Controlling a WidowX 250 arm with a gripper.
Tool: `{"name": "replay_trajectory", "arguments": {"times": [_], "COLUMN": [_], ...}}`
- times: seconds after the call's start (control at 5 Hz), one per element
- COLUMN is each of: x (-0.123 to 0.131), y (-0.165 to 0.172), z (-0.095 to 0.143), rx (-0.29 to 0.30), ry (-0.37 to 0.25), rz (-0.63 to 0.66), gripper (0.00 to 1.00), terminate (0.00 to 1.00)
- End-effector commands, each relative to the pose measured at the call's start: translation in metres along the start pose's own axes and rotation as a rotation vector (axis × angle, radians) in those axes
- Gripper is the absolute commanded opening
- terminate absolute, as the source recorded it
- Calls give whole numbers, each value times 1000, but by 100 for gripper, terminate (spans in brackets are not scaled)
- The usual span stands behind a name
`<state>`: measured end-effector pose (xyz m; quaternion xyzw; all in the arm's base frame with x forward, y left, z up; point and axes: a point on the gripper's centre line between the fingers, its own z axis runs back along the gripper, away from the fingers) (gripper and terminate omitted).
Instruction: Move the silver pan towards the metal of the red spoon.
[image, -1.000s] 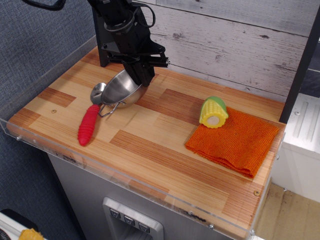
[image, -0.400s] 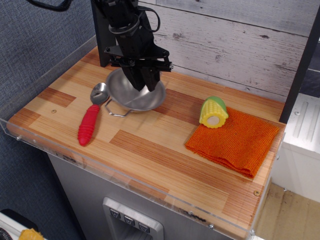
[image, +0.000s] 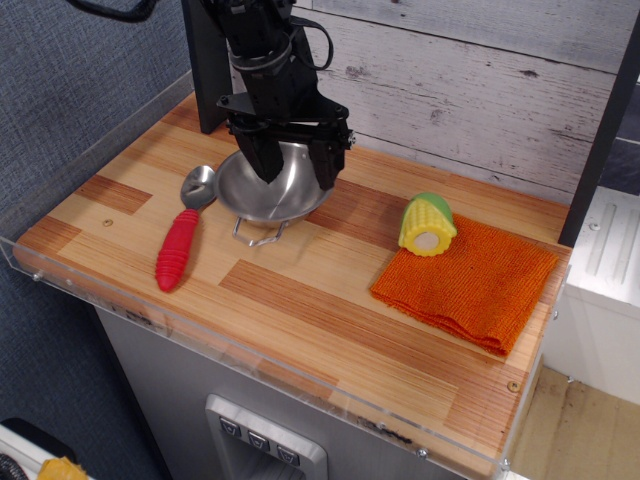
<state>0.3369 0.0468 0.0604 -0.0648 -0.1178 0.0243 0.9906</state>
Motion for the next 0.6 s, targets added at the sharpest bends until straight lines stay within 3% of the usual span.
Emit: {"name": "replay_trajectory", "arguments": {"times": [0.0,0.2,0.4], "x": [5,12,15], "y": [-15,-26,-40], "z": [51,79,94], "rx": [-28,-27,-35], "ry": [-201,-292,-328], "rz": [-40,-75,-125], "gripper": [100,100,100], "terminate": [0,0,100]}}
